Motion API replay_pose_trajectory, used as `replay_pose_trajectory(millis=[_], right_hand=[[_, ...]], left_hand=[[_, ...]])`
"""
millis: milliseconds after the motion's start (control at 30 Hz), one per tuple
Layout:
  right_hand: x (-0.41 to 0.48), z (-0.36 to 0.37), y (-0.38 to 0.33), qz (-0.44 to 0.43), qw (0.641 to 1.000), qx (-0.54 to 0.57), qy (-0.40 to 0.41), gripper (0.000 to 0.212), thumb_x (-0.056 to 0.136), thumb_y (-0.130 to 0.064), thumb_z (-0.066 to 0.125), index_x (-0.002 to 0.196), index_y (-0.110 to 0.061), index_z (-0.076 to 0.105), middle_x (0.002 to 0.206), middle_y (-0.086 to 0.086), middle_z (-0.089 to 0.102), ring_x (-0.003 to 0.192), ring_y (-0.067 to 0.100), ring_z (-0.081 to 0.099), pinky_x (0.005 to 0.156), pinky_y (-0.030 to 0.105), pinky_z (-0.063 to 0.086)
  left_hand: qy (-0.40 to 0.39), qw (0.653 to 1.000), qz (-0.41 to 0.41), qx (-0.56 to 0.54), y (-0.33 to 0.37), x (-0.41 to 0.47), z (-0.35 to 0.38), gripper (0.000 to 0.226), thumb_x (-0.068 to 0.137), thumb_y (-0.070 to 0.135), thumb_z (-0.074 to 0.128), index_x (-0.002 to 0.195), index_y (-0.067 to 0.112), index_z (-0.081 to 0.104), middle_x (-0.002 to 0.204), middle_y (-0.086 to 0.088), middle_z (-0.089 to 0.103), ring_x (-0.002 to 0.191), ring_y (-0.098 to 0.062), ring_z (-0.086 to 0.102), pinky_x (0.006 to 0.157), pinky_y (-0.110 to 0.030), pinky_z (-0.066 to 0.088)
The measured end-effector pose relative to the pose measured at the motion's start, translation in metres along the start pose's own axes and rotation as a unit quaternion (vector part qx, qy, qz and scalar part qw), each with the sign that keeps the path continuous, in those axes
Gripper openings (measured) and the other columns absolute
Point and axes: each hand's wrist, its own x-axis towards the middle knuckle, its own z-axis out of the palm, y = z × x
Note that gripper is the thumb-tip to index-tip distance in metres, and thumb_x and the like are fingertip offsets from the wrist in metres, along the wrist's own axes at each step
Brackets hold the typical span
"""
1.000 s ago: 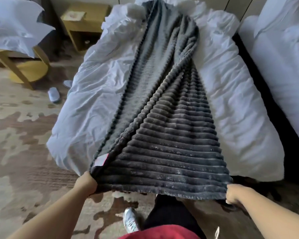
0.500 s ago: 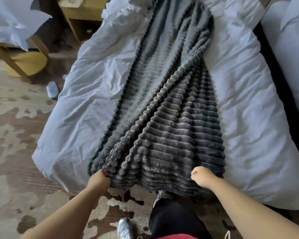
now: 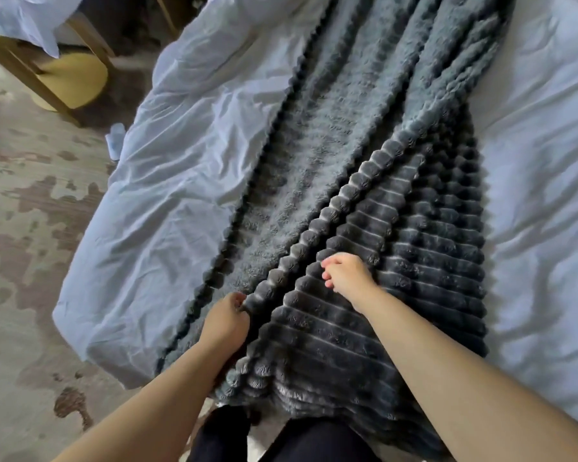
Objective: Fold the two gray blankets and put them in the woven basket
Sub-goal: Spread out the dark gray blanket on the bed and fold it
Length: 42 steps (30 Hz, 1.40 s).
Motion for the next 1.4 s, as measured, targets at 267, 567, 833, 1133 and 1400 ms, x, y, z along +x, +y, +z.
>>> replay_pose_trajectory(millis=[267, 567, 833, 1133, 1400], right_hand=[[0.084, 0.046, -0.022, 0.126, 0.978, -0.042, 0.159, 0.06, 0.084, -0.034, 0.064, 0.127, -0.002, 0.036, 0.129, 0.02, 0.054, 0.116, 0.037, 0.054, 0.088, 0.034, 0.043], [0.063, 0.06, -0.128, -0.037, 0.888, 0.427, 0.166, 0.042, 0.058, -0.007, 0.045, 0.084, -0.031, 0.068, 0.077, -0.003, 0.066, 0.066, 0.017, 0.061, 0.063, 0.031, 0.052], [0.13, 0.127, -0.115, 0.055, 0.985, -0.15, -0.063, 0.05, 0.094, -0.015, 0.046, 0.143, -0.012, 0.037, 0.116, 0.007, 0.055, 0.107, 0.024, 0.054, 0.085, 0.03, 0.041], [0.073, -0.031, -0.002, 0.126, 0.959, -0.106, 0.231, 0.026, 0.088, -0.01, 0.047, 0.101, -0.024, 0.066, 0.089, -0.007, 0.064, 0.072, 0.008, 0.057, 0.056, 0.022, 0.04], [0.078, -0.157, 0.078, 0.277, 0.888, -0.013, 0.368, 0.047, 0.087, -0.031, 0.065, 0.119, 0.002, 0.056, 0.128, 0.023, 0.056, 0.107, 0.039, 0.054, 0.089, 0.044, 0.044]], left_hand=[[-0.225, 0.967, 0.109, -0.05, 0.046, 0.057, 0.043, 0.048, 0.082, 0.046, 0.066, 0.122, 0.023, 0.056, 0.116, 0.004, 0.066, 0.11, -0.015, 0.059, 0.093, -0.026, 0.044], [-0.219, 0.864, 0.113, -0.439, 0.061, 0.1, -0.06, 0.01, 0.072, 0.027, 0.068, 0.081, 0.024, 0.064, 0.071, 0.005, 0.064, 0.065, -0.007, 0.059, 0.061, -0.018, 0.047], [-0.16, 0.986, -0.003, -0.053, -0.017, 0.195, -0.091, 0.022, 0.082, 0.03, 0.071, 0.09, 0.011, 0.063, 0.076, -0.003, 0.062, 0.079, -0.025, 0.062, 0.062, -0.027, 0.042], [-0.185, 0.954, 0.072, -0.224, 0.082, 0.216, -0.056, 0.033, 0.08, 0.049, 0.069, 0.097, 0.021, 0.069, 0.077, -0.001, 0.073, 0.063, -0.022, 0.065, 0.058, -0.029, 0.051], [-0.158, 0.977, 0.038, -0.136, 0.103, 0.209, -0.05, 0.021, 0.083, 0.031, 0.069, 0.068, 0.015, 0.07, 0.052, -0.002, 0.067, 0.045, -0.016, 0.062, 0.044, -0.021, 0.05]])
